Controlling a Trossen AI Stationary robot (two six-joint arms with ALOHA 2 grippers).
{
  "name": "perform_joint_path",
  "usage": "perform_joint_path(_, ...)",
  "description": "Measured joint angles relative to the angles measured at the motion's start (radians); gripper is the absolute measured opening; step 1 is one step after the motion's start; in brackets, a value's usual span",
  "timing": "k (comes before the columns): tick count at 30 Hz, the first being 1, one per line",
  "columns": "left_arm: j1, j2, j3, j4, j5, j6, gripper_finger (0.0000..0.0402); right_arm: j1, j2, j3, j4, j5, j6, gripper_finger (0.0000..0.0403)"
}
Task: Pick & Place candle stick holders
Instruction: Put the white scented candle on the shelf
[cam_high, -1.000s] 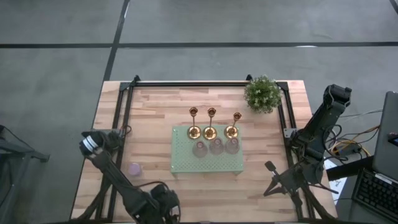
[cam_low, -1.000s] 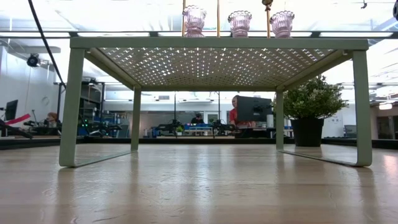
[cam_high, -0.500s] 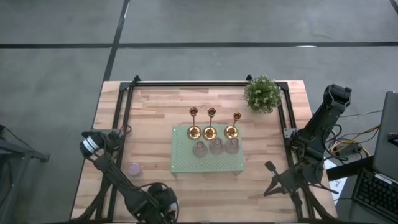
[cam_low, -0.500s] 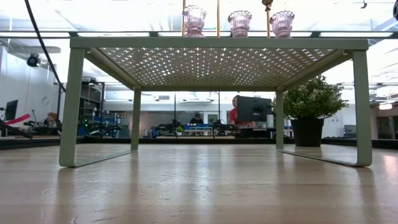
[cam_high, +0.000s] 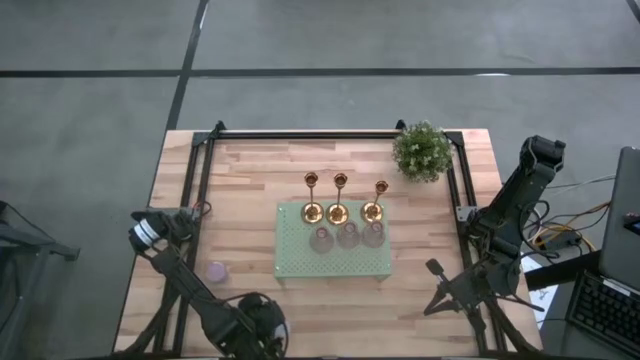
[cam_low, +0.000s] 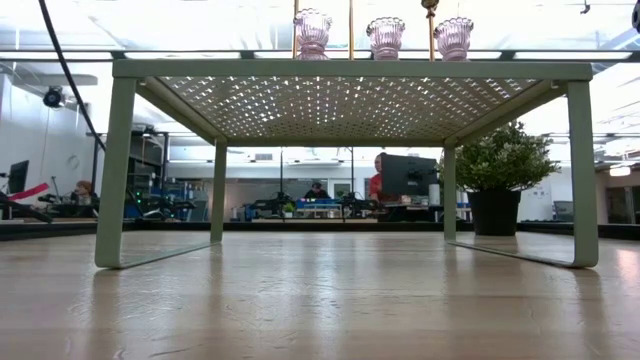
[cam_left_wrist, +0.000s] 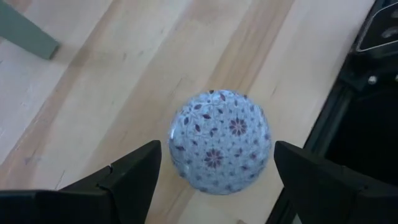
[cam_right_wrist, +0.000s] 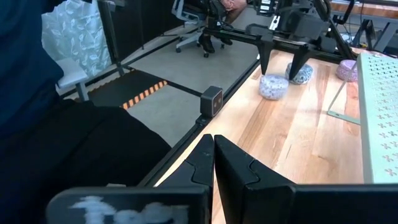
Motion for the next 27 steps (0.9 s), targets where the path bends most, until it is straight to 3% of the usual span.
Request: perform_joint_path(27, 0.015, 0.0, -0.071, 0.121, -0.026, 0.058, 0.0314, 0.0, 0.0, -0.001, -0.001, 0.001, 0.0, 0.0008)
